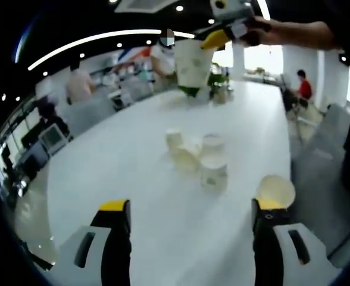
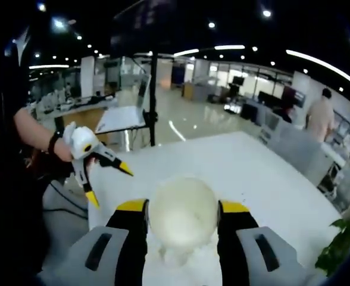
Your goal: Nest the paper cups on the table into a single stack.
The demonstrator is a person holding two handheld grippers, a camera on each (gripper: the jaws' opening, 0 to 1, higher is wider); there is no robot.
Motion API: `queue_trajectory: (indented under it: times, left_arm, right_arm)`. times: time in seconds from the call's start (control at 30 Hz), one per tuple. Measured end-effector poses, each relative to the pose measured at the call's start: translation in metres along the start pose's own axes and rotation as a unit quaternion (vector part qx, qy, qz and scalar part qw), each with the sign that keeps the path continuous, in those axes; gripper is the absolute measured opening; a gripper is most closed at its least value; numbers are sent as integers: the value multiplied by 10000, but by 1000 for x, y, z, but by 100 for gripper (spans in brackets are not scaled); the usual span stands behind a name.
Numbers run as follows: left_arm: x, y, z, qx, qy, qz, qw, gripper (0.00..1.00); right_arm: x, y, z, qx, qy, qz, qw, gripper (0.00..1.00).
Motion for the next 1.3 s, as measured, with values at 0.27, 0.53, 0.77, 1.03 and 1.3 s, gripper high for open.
queue_trajectory:
  times: [0.27, 0.53, 0.77, 1.03, 1.3]
  left_arm:
    - [4, 1, 2, -47, 112, 35, 9999, 82]
    - [6, 6, -2, -47, 149, 4, 9999, 82]
    - [8, 7, -3, 1, 143, -65, 9999, 82]
    - [11, 8, -6, -33, 118, -19, 9999, 82]
    - [13, 9, -5, -54, 158, -3, 9999, 81]
  right_arm:
    - [-19, -7, -18, 162, -78, 59, 9998, 42]
    - [-47, -9, -30, 288, -179, 263, 9991, 42]
    - [-71, -5, -42, 298, -319, 371, 9984, 42]
    - [-95, 9, -46, 230, -452, 500, 9975, 42]
    - [-127, 30, -41, 100, -702, 559, 9959, 42]
Point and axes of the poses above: the point that each gripper's makers call its tool centre point, and the gripper's own axes: z roughly forward along the fingers, x roughly to its right, y roughly out of its underside, the point moved 1 cm from there along -z, roughly backward along the fingers, and after that the axes turned 14 degrees about y, right-handed, at the moved point
